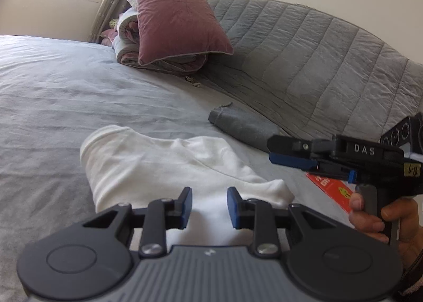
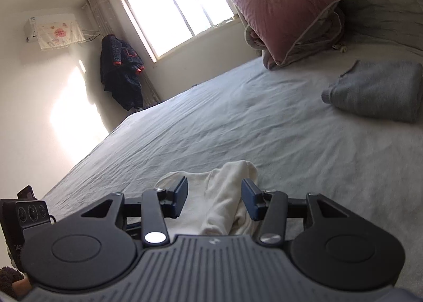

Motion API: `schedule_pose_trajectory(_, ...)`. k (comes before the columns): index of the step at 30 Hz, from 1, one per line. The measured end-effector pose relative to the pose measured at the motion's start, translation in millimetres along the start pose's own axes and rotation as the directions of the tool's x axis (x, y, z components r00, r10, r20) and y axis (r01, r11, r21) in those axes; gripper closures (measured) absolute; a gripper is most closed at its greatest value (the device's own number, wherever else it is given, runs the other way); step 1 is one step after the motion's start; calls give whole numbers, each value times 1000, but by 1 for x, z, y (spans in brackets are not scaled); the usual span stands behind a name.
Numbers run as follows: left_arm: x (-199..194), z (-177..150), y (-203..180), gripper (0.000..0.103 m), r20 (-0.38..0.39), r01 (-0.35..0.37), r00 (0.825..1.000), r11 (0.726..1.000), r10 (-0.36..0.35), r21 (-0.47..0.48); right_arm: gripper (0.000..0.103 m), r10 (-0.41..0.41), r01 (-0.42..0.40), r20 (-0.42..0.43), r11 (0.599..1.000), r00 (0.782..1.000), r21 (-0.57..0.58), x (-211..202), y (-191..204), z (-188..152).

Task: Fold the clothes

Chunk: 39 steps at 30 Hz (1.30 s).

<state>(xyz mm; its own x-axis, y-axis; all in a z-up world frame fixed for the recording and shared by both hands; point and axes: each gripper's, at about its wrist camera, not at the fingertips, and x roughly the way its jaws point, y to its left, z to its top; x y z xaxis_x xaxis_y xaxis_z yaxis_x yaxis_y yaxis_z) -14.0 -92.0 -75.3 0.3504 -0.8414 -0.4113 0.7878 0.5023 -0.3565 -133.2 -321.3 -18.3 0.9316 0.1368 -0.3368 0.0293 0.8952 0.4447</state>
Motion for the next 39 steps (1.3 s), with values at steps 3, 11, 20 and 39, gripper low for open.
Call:
schedule_pose_trajectory(3, 7, -7, -8, 75, -31, -13, 999, 997, 15, 72, 61, -11, 7, -46, 998, 999, -70, 12, 9, -5)
schedule_pose_trajectory(11, 2, 0, 6, 75, -41, 9, 999, 1000, -10, -28, 60, -52, 45, -94, 996, 994, -75, -4, -12, -7)
schedule_pose_trajectory(20, 1, 8, 10, 75, -21, -21, 1000, 998, 20, -55, 60, -109, 27, -225, 940, 968, -340, -13, -6, -41)
schedule_pose_trajectory(39, 15, 4, 8, 75, -34, -10, 999, 999, 9, -50, 89, -409, 142, -68, 461, 910, -876, 40, 32, -98)
